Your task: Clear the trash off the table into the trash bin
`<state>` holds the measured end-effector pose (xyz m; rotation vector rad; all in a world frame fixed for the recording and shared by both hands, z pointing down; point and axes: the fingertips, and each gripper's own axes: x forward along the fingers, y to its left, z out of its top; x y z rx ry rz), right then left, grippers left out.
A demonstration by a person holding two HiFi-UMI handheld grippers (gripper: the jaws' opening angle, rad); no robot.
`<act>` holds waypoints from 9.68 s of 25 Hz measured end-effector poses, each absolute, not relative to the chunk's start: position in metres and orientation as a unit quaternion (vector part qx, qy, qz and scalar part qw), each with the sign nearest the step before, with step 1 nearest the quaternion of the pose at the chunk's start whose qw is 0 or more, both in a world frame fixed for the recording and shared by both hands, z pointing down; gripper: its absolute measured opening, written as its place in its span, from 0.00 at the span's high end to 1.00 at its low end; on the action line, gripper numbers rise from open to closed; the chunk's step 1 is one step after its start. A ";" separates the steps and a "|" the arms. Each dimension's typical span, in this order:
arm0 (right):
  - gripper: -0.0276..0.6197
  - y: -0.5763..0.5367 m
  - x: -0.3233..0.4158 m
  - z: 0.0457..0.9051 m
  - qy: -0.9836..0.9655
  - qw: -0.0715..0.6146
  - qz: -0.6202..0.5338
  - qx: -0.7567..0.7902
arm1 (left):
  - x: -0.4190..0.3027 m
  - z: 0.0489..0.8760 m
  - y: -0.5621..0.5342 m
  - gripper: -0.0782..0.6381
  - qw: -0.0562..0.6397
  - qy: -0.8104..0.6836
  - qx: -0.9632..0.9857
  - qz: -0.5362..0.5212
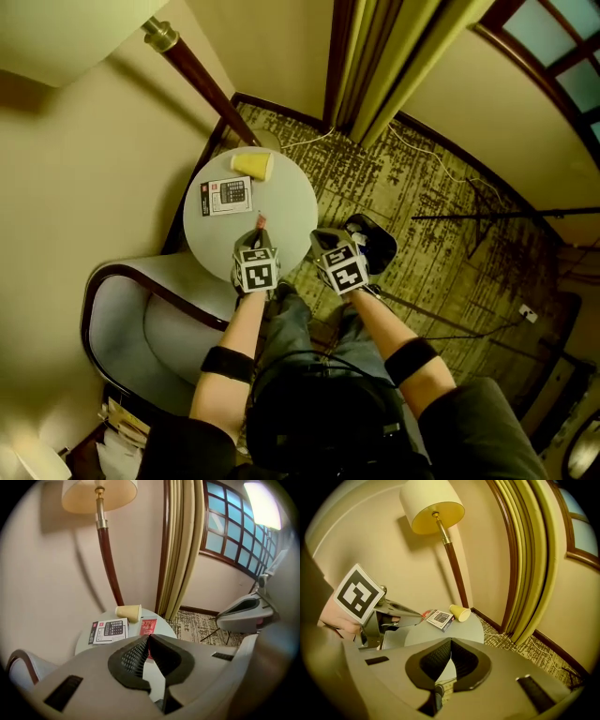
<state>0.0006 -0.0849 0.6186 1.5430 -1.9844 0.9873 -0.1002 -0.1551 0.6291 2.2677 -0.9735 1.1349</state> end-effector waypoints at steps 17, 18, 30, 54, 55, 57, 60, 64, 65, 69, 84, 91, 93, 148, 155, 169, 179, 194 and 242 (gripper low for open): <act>0.96 -0.040 0.019 0.563 -0.715 0.206 0.341 0.575 | -0.096 0.521 -0.099 0.87 0.175 -0.370 0.862 0.299; 0.96 -0.036 0.026 0.562 -0.709 0.202 0.342 0.583 | -0.088 0.522 -0.096 0.87 0.172 -0.359 0.867 0.300; 0.96 0.097 0.167 0.565 -0.558 0.143 0.377 0.725 | 0.075 0.527 0.007 0.87 0.111 -0.150 0.927 0.326; 0.96 0.185 0.231 0.707 -0.456 0.074 0.441 0.769 | 0.182 0.693 0.110 0.87 0.073 0.010 0.904 0.421; 0.96 0.185 0.233 0.723 -0.454 0.071 0.445 0.769 | 0.185 0.708 0.113 0.87 0.077 0.013 0.901 0.427; 0.96 0.185 0.236 0.756 -0.451 0.066 0.452 0.767 | 0.189 0.741 0.117 0.87 0.083 0.016 0.895 0.438; 0.96 0.184 0.242 0.805 -0.444 0.061 0.463 0.764 | 0.195 0.797 0.118 0.87 0.086 0.018 0.887 0.452; 0.96 0.178 0.247 0.861 -0.435 0.050 0.479 0.761 | 0.202 0.869 0.114 0.87 0.087 0.016 0.880 0.467; 0.96 0.178 0.247 0.876 -0.433 0.050 0.482 0.760 | 0.204 0.886 0.114 0.87 0.088 0.016 0.878 0.470; 0.96 0.179 0.244 0.937 -0.429 0.052 0.494 0.754 | 0.208 0.953 0.116 0.87 0.090 0.019 0.872 0.480; 0.96 0.190 0.245 1.063 -0.425 0.058 0.513 0.744 | 0.215 1.104 0.124 0.87 0.101 0.028 0.852 0.514; 0.96 0.205 0.245 1.077 -0.429 0.074 0.511 0.741 | 0.214 1.112 0.134 0.70 0.119 0.029 0.848 0.516; 0.96 0.208 0.245 1.074 -0.429 0.077 0.511 0.741 | 0.213 1.106 0.134 0.70 0.118 0.029 0.849 0.514; 0.96 -0.058 -0.087 0.531 -0.804 0.237 0.270 0.473 | -0.202 0.498 -0.077 0.89 0.208 -0.457 0.821 0.271; 0.96 -0.066 -0.103 0.538 -0.801 0.239 0.276 0.475 | -0.220 0.503 -0.086 0.89 0.211 -0.450 0.825 0.270; 0.90 -0.114 -0.114 0.541 -0.783 0.292 0.236 0.496 | -0.230 0.502 -0.126 0.89 0.194 -0.403 0.854 0.266; 0.57 -0.189 -0.103 0.585 -0.791 0.405 0.196 0.415 | -0.216 0.514 -0.166 0.89 0.212 -0.412 0.850 0.252; 0.18 -0.312 -0.063 0.711 -0.789 0.472 0.189 0.346 | -0.181 0.597 -0.231 0.89 0.267 -0.472 0.806 0.238; 0.32 -0.290 -0.082 0.665 -0.800 0.455 0.197 0.338 | -0.217 0.586 -0.210 0.89 0.280 -0.494 0.782 0.257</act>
